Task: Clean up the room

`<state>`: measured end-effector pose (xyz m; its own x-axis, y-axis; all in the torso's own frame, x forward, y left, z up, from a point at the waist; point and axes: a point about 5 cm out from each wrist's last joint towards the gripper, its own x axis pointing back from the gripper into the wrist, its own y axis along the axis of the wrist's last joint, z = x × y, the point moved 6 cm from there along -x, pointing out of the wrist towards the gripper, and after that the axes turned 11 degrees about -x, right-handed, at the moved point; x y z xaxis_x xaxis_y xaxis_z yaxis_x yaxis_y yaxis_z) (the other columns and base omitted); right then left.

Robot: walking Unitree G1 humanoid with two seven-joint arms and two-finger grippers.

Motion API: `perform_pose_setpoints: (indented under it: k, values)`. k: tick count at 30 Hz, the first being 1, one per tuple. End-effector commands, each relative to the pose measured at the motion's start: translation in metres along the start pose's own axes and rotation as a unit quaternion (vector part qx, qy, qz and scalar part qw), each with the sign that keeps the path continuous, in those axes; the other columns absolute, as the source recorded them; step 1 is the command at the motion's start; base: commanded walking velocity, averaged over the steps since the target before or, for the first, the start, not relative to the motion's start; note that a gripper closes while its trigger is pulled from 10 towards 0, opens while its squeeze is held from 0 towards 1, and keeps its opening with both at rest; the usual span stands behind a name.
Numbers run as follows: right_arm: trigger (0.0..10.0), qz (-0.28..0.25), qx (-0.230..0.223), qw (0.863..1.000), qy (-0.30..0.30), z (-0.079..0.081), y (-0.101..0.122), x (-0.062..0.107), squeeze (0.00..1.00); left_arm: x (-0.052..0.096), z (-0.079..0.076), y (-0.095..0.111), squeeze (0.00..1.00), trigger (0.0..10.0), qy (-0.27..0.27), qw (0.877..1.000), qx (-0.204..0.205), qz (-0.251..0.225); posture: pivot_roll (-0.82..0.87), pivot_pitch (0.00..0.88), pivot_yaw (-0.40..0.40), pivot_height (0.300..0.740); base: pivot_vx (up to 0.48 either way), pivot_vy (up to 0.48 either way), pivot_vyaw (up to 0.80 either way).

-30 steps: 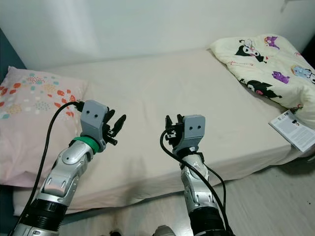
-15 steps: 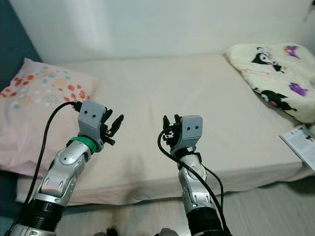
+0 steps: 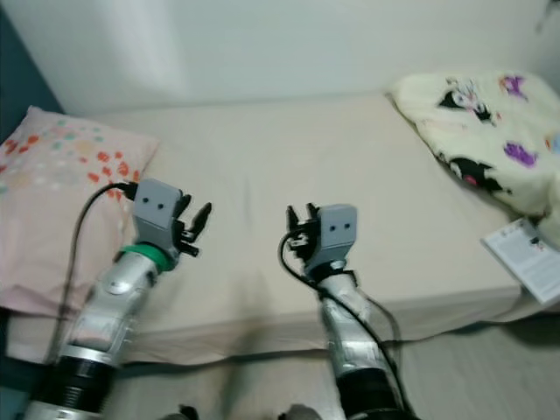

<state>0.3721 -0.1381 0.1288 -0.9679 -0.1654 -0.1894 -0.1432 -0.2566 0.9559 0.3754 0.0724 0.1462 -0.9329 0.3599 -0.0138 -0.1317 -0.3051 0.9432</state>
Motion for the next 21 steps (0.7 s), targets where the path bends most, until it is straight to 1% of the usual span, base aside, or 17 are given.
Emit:
perform_pose_setpoints:
  k: [1,11,21]
  values:
    - [10.0,0.01,-0.006,1.0,0.005,0.0069,-0.0073,0.0014,0.0,0.0033,0.0085,-0.0076,0.0,10.0,0.011,1.0,-0.005,0.012,-0.14,0.024,0.087,0.74,0.0,-0.409,0.0]
    - [10.0,0.01,-0.007,1.0,0.007,0.0079,-0.0072,0.0011,0.0,0.0026,0.0087,-0.0075,0.0,10.0,0.011,1.0,-0.007,0.012,-0.14,0.021,0.087,0.74,0.0,-0.338,0.0]
    - [10.0,0.01,-0.007,1.0,0.009,0.0091,-0.0071,0.0009,0.0,0.0022,0.0097,-0.0083,0.0,10.0,0.013,1.0,-0.01,0.014,-0.14,0.017,0.088,0.74,0.0,-0.259,0.0]
